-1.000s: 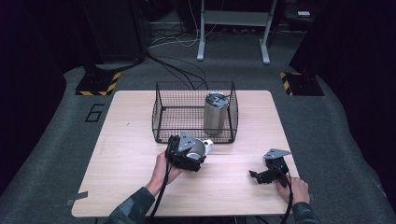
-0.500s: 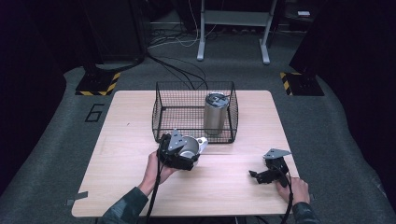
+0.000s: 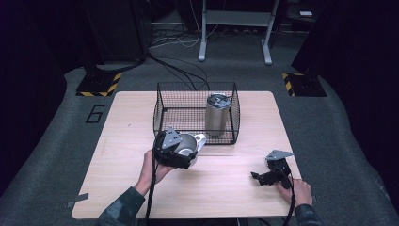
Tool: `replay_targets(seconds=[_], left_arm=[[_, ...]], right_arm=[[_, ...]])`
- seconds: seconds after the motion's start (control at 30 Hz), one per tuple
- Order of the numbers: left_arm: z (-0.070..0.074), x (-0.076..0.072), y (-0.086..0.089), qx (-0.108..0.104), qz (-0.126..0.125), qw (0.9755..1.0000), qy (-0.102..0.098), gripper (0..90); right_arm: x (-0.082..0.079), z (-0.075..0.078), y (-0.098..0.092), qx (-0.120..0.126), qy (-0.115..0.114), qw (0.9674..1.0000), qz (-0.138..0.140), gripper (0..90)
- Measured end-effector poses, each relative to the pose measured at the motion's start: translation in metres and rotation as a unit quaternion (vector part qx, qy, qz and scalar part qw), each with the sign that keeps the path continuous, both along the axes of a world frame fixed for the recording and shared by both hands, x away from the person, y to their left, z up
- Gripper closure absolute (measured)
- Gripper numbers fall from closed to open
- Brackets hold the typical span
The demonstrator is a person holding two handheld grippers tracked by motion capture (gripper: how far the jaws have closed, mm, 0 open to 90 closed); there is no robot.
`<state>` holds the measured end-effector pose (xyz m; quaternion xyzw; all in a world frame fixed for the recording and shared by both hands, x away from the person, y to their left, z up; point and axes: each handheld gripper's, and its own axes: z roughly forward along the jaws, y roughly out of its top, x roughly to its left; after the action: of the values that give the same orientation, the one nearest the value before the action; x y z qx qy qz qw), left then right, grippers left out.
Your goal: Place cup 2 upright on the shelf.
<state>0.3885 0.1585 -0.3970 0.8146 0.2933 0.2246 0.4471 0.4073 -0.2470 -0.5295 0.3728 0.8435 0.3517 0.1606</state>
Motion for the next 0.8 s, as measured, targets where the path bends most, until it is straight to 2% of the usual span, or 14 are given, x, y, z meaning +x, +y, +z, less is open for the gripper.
replay_targets(seconds=[0.03,0.23,0.8], left_arm=[[0.002,0.000,0.001,-0.005,0.003,1.0000,0.002,6.0],[0.012,0.003,0.006,-0.005,0.005,1.0000,0.003,6.0],[0.037,0.011,0.010,-0.012,0.007,0.9999,-0.010,6.0]], right_arm=[[0.000,0.000,0.000,0.000,0.000,1.0000,0.000,0.0],[0.000,0.000,0.000,0.000,0.000,1.0000,0.000,0.0],[0.000,0.000,0.000,0.000,0.000,1.0000,0.000,0.0]])
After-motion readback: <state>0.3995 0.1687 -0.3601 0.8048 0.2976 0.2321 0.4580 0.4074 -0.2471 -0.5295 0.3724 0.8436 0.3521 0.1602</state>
